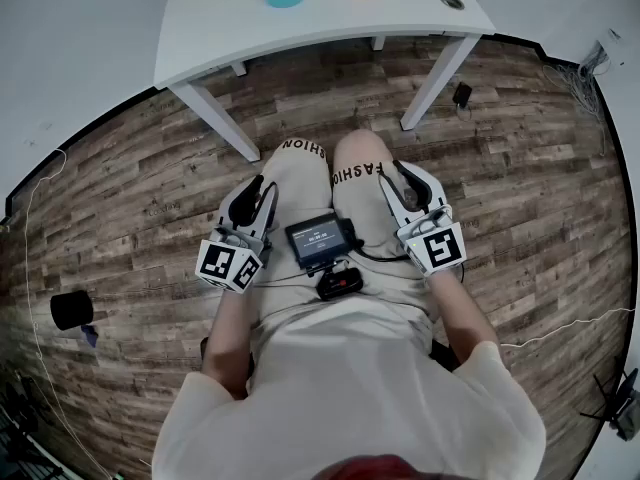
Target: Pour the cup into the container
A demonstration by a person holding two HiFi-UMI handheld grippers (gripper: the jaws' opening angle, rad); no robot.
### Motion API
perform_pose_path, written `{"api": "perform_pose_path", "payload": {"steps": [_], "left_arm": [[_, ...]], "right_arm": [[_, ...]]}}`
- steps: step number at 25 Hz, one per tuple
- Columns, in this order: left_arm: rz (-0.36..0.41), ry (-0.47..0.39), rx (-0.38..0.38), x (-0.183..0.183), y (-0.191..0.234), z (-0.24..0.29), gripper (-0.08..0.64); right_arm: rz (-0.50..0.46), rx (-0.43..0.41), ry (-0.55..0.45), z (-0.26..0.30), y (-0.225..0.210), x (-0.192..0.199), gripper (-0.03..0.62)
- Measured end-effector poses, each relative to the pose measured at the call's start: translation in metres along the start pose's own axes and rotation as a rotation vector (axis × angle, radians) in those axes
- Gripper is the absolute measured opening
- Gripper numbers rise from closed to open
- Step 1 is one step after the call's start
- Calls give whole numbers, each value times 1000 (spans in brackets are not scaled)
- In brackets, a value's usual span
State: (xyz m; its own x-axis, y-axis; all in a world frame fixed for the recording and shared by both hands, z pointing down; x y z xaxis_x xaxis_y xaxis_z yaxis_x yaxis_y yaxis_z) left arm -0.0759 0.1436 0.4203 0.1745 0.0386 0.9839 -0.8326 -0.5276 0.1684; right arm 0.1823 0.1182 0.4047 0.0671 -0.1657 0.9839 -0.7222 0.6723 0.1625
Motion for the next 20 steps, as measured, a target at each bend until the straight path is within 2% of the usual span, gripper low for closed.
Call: {"api": "perform_pose_path", "payload": {"steps": [9, 16, 20], "left_arm": [[3, -6, -10, -3, 3, -1, 118], [-9, -3, -9, -4, 2, 0, 118], [-15, -18, 1, -9, 0, 0, 118]], "right_arm": [[-3, 6, -6, 1, -2, -2, 121], [83, 17, -49, -2, -8, -4, 121], [87, 22, -60, -3, -9, -7, 121]]}}
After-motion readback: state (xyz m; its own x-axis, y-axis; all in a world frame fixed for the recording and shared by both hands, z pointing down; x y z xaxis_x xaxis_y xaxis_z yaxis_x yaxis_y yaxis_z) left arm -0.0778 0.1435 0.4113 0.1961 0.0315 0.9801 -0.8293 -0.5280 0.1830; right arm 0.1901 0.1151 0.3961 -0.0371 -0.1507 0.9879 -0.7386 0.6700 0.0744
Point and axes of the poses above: the fingertips, and each gripper's own axes: z forward along the fingers, y to its left, x out of its underside, the point moved 4 cm from there along -z, backward along the fingers, and after that the axes turned 5 degrees about -y, right-handed, at the moved point
